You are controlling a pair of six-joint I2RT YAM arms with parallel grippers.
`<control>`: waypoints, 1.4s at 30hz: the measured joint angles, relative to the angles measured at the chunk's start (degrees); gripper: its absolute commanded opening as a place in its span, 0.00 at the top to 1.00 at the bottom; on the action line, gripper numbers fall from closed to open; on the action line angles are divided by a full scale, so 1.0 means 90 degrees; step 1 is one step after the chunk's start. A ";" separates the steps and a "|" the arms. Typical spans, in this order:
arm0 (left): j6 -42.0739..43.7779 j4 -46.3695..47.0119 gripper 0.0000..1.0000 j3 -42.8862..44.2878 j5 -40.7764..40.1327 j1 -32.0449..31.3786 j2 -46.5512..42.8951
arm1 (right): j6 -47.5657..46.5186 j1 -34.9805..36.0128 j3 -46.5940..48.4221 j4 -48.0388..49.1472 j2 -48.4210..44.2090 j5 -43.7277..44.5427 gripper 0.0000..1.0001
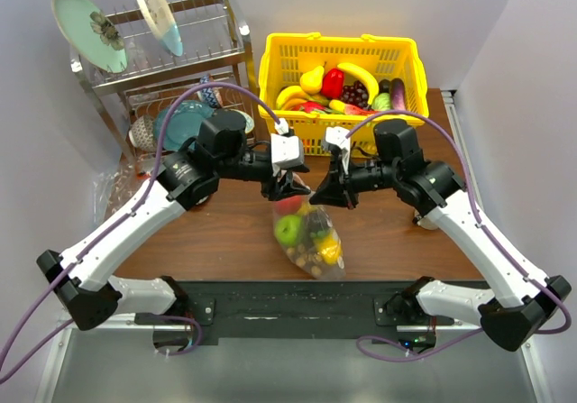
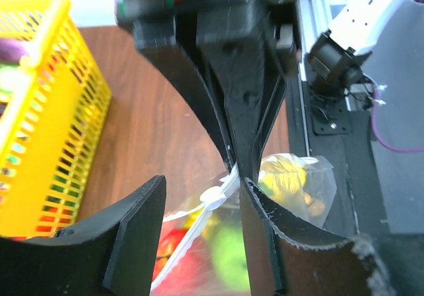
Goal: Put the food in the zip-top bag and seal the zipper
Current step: Zip the zipper food storage bag at the center of the board.
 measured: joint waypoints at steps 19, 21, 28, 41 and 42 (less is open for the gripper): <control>0.0163 -0.0189 0.99 0.0032 0.0474 0.0002 0.0095 | -0.0367 0.0073 0.0619 -0.0430 0.0022 0.0010 1.00; 0.0153 -0.0192 1.00 0.0024 0.0478 0.0000 0.0083 | -0.0369 0.0073 0.0629 -0.0440 0.0024 0.0012 1.00; 0.0104 -0.0085 1.00 -0.0124 0.0323 0.0002 -0.0058 | -0.0313 0.0109 0.0644 -0.0430 0.0029 0.0362 1.00; -0.0202 0.0527 1.00 -0.0469 -0.0199 0.0000 -0.0219 | 0.0318 0.0182 0.0340 0.0134 -0.0612 0.2297 1.00; -0.0226 0.0546 1.00 -0.0488 -0.0226 0.0000 -0.0236 | 0.0386 0.0187 0.0325 0.0187 -0.0704 0.2552 1.00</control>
